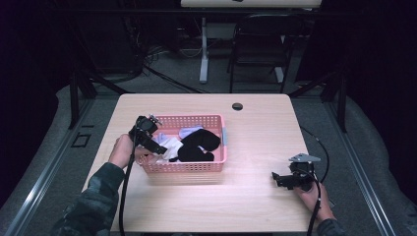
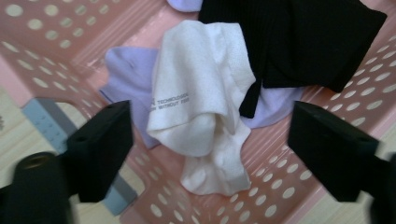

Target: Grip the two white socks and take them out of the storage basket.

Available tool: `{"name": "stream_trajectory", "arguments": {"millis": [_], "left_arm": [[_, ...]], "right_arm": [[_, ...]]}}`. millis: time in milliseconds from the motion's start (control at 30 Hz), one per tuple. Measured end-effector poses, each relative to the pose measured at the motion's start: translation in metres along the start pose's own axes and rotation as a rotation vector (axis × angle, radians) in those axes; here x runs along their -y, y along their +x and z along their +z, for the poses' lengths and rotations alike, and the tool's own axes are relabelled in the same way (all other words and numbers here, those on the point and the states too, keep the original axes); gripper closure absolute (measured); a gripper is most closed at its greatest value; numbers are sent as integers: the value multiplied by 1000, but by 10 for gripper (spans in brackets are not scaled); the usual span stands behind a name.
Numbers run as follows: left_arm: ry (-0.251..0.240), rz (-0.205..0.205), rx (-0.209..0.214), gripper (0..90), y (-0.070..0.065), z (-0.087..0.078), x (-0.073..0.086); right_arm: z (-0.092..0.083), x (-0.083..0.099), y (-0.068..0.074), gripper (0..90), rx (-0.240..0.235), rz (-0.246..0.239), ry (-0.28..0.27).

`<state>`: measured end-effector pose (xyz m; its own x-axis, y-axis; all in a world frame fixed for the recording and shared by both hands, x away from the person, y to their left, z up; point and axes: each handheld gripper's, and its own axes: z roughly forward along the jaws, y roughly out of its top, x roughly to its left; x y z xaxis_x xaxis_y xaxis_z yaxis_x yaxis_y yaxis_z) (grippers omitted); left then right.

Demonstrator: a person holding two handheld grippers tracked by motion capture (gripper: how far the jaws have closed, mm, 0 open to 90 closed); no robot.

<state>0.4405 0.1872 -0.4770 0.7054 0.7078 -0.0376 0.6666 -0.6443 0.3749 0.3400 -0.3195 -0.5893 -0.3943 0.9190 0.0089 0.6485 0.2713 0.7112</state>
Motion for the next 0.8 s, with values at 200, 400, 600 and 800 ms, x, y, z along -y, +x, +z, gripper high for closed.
{"name": "stream_trajectory", "arguments": {"millis": [200,400,600,800], "left_arm": [[67,1,-1,309,0,13,-5],[125,4,-21,430,1,26,-6],[139,4,-17,644,5,30,-6],[133,10,-13,790,7,29,-6]], "right_arm": [[0,0,0,0,0,0,0],[0,0,0,0,1,1,0],[0,0,0,0,2,1,0],[0,0,0,0,0,0,0]]}}
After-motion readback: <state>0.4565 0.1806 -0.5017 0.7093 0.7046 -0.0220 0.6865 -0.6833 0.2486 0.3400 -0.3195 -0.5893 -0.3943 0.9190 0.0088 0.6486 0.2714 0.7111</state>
